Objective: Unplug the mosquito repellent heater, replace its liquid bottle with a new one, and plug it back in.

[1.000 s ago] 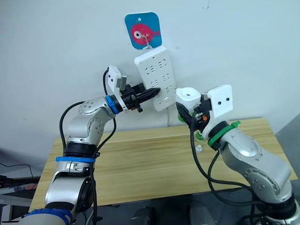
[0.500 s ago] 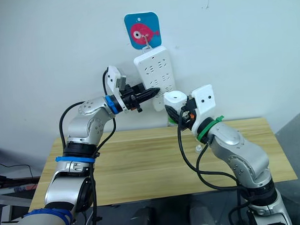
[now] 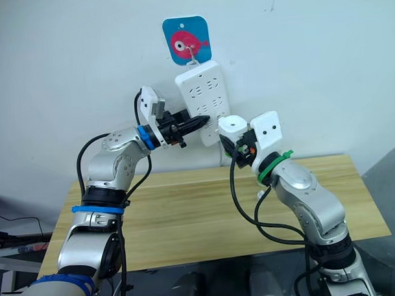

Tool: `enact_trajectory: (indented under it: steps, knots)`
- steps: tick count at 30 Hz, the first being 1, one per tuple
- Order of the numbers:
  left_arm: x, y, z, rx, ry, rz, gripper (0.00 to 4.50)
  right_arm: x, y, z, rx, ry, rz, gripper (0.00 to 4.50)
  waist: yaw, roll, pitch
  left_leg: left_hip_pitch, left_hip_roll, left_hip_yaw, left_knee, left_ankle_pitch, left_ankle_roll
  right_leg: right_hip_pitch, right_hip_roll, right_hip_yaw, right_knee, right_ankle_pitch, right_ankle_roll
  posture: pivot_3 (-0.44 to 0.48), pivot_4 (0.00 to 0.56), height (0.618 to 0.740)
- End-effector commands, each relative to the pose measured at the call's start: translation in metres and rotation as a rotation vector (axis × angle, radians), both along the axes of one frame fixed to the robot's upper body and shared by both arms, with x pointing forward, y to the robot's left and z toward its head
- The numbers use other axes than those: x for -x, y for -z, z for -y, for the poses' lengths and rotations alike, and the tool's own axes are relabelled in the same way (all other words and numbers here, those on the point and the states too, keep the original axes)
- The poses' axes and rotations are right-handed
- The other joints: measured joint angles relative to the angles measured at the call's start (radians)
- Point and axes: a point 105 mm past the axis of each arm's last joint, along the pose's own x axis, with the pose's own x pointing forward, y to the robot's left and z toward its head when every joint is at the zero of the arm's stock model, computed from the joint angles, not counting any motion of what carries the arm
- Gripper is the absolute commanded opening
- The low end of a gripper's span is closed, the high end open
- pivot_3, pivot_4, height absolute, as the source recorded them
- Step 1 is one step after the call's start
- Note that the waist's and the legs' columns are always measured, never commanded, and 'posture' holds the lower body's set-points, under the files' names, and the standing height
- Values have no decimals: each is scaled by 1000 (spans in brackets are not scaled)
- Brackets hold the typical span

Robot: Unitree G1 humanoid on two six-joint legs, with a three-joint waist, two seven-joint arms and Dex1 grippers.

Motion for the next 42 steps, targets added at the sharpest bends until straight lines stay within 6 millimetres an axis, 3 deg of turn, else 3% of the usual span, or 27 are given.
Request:
enact_trajectory:
  steps: [1, 9, 22, 42]
  knots:
    - [-2, -7, -8, 4, -30, 16, 1315, 1, -18, -1, -10, -3, 91, 3025, 0, 0, 0, 0, 0, 0, 0, 0, 0, 0, 0, 0, 0, 0, 0, -73, 166, 732]
    - [-2, -7, -9, 3, -31, 14, 1315, -1, -18, 3, 3, 13, 111, 3025, -1, 0, 0, 0, 0, 0, 0, 0, 0, 0, 0, 0, 0, 0, 0, -73, 166, 732]
    - [3, -7, -3, 10, -4, 1, 1315, -20, -18, -13, 80, -21, 159, 3024, -3, 0, 0, 1, 0, 0, 1, 0, 0, 0, 0, 0, 2, 0, 0, -75, 169, 732]
    - [9, -10, 1, 44, 10, -21, 1315, -44, -11, -32, 0, -47, 107, 3021, -34, 0, 0, 10, 1, -1, 1, 3, -1, 0, 1, 4, 18, 1, -2, -69, 164, 732]
